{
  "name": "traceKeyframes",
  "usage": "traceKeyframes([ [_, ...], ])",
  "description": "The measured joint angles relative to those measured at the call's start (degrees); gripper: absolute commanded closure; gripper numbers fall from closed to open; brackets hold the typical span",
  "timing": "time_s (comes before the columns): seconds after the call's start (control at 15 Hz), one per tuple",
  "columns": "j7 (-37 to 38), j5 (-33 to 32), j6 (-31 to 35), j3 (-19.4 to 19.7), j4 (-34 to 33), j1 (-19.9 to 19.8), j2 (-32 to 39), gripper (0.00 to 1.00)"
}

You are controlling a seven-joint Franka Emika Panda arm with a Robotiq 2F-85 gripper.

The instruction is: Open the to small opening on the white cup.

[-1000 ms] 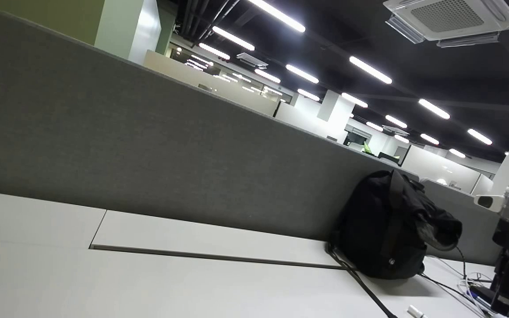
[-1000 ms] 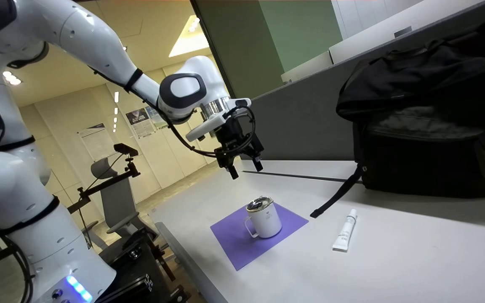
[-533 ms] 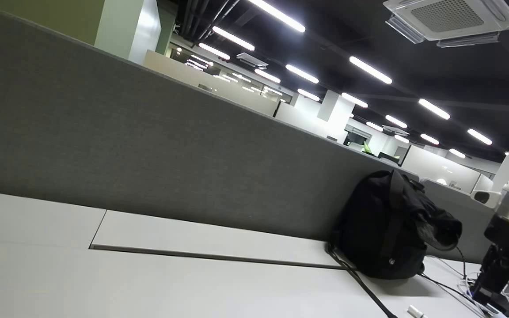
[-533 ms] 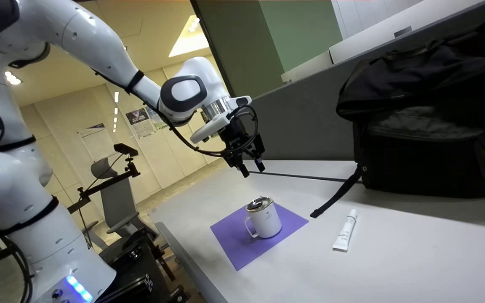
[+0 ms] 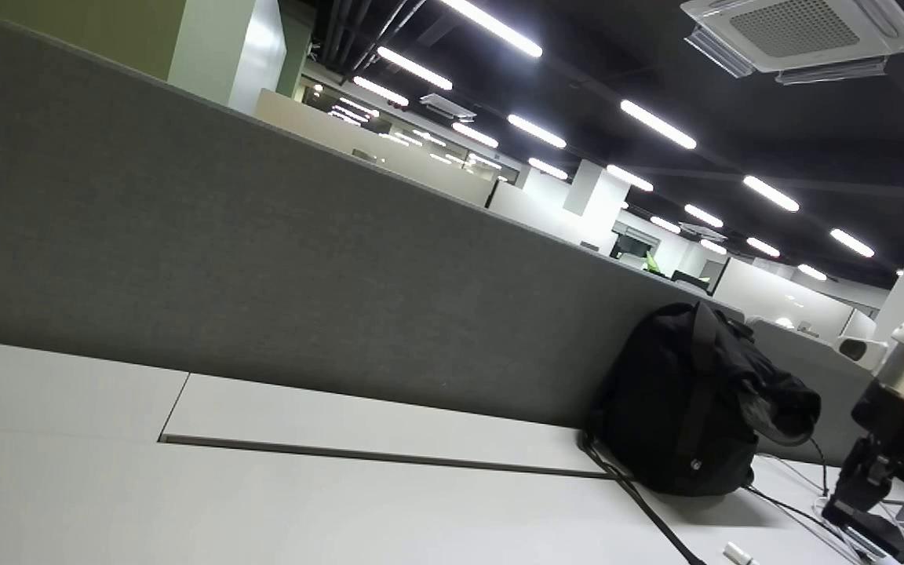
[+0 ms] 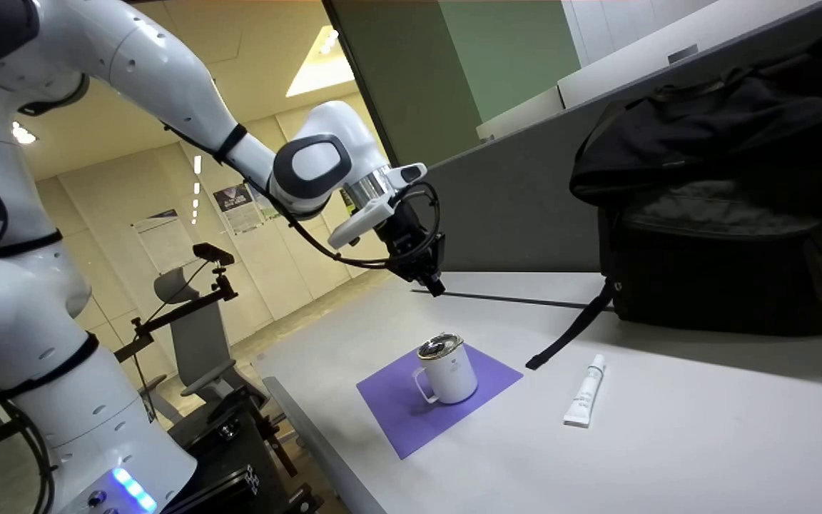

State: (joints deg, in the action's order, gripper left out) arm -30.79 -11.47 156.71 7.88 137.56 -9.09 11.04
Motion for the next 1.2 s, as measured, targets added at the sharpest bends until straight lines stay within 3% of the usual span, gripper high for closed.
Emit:
traceKeyframes([
  [1.2,-0.6,0.3,-1.6,-1.3,0.1,-0.4,1.0,1.0],
])
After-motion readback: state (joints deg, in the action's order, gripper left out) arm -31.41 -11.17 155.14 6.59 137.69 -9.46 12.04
